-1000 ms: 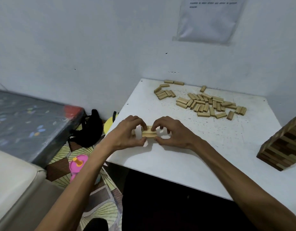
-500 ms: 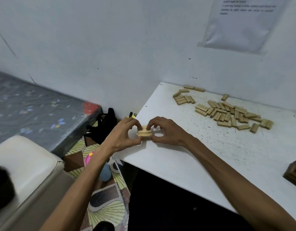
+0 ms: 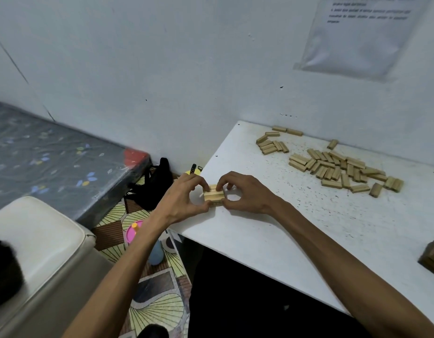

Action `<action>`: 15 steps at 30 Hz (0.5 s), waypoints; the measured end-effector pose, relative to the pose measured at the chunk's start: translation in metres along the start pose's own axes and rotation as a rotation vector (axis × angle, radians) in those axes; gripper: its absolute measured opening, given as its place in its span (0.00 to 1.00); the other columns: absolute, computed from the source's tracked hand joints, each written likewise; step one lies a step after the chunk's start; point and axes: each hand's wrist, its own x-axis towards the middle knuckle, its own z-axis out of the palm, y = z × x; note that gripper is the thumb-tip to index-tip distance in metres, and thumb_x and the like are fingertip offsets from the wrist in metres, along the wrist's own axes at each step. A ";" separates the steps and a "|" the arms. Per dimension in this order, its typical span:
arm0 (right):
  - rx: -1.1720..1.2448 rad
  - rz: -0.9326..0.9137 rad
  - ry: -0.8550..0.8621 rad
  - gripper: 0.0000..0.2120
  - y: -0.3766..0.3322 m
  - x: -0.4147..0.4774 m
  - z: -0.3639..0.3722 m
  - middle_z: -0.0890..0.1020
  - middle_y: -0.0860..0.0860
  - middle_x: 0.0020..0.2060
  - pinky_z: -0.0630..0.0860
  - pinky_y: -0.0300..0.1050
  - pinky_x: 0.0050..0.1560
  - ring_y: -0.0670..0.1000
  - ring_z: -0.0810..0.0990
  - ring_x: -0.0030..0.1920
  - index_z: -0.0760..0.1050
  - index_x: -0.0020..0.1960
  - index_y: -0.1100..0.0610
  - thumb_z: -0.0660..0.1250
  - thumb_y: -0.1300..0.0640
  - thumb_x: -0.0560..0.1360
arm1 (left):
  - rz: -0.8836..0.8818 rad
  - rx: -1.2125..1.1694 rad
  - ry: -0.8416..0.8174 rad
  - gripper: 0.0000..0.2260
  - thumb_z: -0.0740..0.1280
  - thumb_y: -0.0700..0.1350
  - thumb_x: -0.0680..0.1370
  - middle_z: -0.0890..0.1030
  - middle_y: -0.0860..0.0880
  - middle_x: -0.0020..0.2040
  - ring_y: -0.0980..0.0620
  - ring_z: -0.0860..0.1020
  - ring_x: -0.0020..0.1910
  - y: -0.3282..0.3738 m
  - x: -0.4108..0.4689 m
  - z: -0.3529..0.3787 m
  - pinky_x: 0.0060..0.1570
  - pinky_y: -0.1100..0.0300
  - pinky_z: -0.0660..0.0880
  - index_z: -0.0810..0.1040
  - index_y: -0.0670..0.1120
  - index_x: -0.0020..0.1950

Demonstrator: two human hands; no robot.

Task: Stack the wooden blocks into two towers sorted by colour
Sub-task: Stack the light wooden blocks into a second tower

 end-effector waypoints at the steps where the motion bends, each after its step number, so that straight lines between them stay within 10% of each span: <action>1: -0.003 0.003 0.000 0.15 0.000 0.000 0.000 0.79 0.40 0.55 0.76 0.42 0.51 0.43 0.79 0.52 0.78 0.58 0.47 0.75 0.54 0.72 | 0.003 0.002 0.000 0.16 0.72 0.58 0.68 0.78 0.58 0.52 0.55 0.72 0.50 0.000 0.000 0.000 0.50 0.50 0.75 0.79 0.56 0.53; 15: 0.003 0.005 0.013 0.15 0.003 -0.002 0.001 0.79 0.40 0.55 0.77 0.45 0.52 0.43 0.80 0.52 0.77 0.57 0.47 0.74 0.53 0.72 | -0.005 0.018 -0.002 0.17 0.72 0.59 0.69 0.77 0.60 0.53 0.57 0.72 0.50 -0.002 0.002 0.002 0.51 0.51 0.75 0.77 0.58 0.55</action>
